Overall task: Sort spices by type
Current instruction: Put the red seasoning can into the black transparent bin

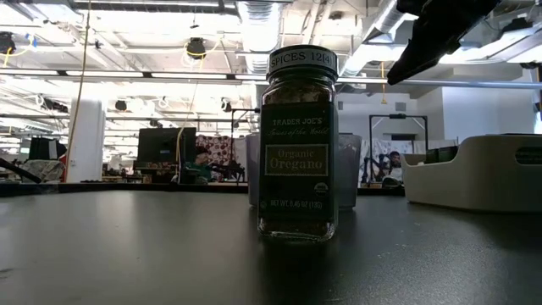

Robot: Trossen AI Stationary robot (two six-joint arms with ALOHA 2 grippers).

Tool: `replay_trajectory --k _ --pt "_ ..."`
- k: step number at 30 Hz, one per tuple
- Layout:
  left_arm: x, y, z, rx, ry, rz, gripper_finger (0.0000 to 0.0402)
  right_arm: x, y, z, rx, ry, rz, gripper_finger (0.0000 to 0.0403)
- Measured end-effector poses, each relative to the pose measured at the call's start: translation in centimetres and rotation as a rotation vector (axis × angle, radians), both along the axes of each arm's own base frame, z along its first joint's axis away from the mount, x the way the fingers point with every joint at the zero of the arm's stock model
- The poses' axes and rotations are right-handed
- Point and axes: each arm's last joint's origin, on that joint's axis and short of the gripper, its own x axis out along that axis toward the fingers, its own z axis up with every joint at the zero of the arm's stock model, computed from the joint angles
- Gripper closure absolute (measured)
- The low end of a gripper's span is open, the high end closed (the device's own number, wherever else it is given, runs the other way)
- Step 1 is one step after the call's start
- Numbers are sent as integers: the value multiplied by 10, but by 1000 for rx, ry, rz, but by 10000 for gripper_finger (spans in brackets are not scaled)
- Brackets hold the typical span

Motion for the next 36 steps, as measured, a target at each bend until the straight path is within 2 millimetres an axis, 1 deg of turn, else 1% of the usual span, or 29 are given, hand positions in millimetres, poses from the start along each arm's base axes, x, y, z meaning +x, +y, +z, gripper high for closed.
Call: replay_trajectory --k 3,7,11,15,20,26,30,36 --pt "-5 -7 0 -33 0 -15 74 0 0 0 4 -2 -3 137" --pt "-8 -10 -2 -29 13 -22 85 0 0 0 4 -1 -4 137" --pt "-11 -18 -12 -31 51 -34 100 0 0 0 4 -1 -4 137" --pt "-8 -29 -26 -40 117 -37 113 0 0 0 6 -3 -6 137" --pt "-4 -36 -36 -48 121 -43 118 0 0 0 7 -6 -5 137" --pt "-2 -39 -46 -27 144 -43 118 0 0 0 12 -9 -10 137" --pt "-4 -36 -55 -14 150 -42 118 0 0 0 18 -13 -15 137" --pt "-3 -38 -71 -60 116 -45 118 0 0 0 20 -14 -17 137"
